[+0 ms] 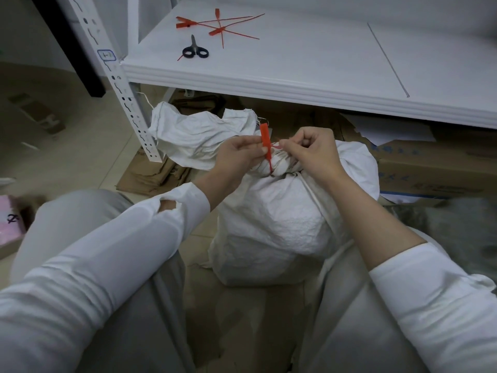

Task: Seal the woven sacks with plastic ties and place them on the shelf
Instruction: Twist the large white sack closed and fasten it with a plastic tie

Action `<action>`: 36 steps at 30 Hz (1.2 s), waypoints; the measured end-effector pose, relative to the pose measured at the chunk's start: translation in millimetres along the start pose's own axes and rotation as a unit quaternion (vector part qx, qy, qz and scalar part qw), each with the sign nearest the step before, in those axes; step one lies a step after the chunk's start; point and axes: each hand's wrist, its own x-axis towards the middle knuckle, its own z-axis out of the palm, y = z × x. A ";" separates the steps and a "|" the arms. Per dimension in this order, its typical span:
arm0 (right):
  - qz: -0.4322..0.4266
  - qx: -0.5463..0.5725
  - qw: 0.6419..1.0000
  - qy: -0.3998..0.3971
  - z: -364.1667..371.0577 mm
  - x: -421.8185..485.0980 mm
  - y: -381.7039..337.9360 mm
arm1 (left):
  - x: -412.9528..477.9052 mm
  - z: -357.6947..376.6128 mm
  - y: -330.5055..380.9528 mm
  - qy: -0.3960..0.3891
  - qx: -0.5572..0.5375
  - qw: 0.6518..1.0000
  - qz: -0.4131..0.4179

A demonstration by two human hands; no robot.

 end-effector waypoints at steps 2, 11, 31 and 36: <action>-0.003 -0.008 1.000 0.001 2.4 1.0 -0.4 | 1.5 -0.3 0.4 0.013 -0.017 1.000 -0.007; -0.047 -0.105 0.993 0.001 13.2 6.8 2.3 | 7.6 7.7 1.3 0.076 -0.042 0.996 0.000; -0.066 -0.127 0.989 0.028 20.5 9.2 8.7 | 7.9 9.8 -3.1 0.084 -0.024 0.996 0.022; -0.064 -0.129 0.989 0.031 21.1 10.0 8.7 | 8.5 10.4 -3.8 0.089 -0.024 0.995 0.020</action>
